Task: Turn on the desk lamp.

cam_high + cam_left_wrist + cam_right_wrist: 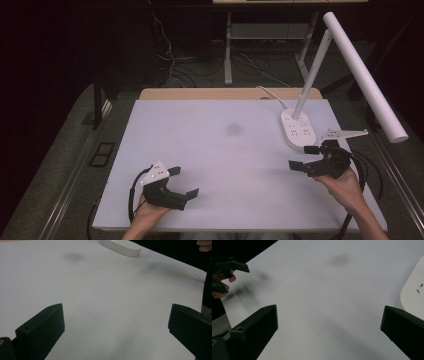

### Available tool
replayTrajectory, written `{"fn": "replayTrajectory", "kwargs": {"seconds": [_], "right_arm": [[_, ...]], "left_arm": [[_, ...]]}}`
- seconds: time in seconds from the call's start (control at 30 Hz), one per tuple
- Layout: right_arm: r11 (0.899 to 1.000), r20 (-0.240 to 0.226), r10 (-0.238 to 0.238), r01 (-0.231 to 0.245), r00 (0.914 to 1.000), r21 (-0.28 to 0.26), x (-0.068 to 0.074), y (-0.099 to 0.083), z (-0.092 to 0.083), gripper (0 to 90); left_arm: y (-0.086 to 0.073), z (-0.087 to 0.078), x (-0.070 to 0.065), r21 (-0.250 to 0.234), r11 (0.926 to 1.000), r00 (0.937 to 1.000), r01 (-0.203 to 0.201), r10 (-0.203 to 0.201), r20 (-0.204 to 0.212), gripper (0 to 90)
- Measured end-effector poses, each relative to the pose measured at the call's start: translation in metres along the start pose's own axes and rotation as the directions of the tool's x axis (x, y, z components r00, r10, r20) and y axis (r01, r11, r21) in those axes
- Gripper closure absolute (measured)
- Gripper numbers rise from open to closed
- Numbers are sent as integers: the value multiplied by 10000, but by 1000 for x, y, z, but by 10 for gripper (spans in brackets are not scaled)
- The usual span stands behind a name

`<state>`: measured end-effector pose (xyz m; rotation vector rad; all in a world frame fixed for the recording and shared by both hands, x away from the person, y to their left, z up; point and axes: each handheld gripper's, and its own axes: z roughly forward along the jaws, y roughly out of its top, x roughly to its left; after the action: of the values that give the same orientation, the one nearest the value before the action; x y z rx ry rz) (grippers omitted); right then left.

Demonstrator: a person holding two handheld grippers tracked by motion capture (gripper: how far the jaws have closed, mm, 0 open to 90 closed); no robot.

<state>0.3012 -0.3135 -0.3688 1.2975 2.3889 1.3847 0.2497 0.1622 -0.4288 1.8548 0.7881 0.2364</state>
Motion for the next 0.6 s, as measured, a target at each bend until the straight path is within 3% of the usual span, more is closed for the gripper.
{"fn": "replayTrajectory", "kwargs": {"seconds": [0.6], "right_arm": [[9997, 315, 212, -217, 9993, 140, -34, 17, 1, 7]], "left_arm": [[0, 1, 0, 127, 9999, 10000, -9, 8, 55, 0]]}}
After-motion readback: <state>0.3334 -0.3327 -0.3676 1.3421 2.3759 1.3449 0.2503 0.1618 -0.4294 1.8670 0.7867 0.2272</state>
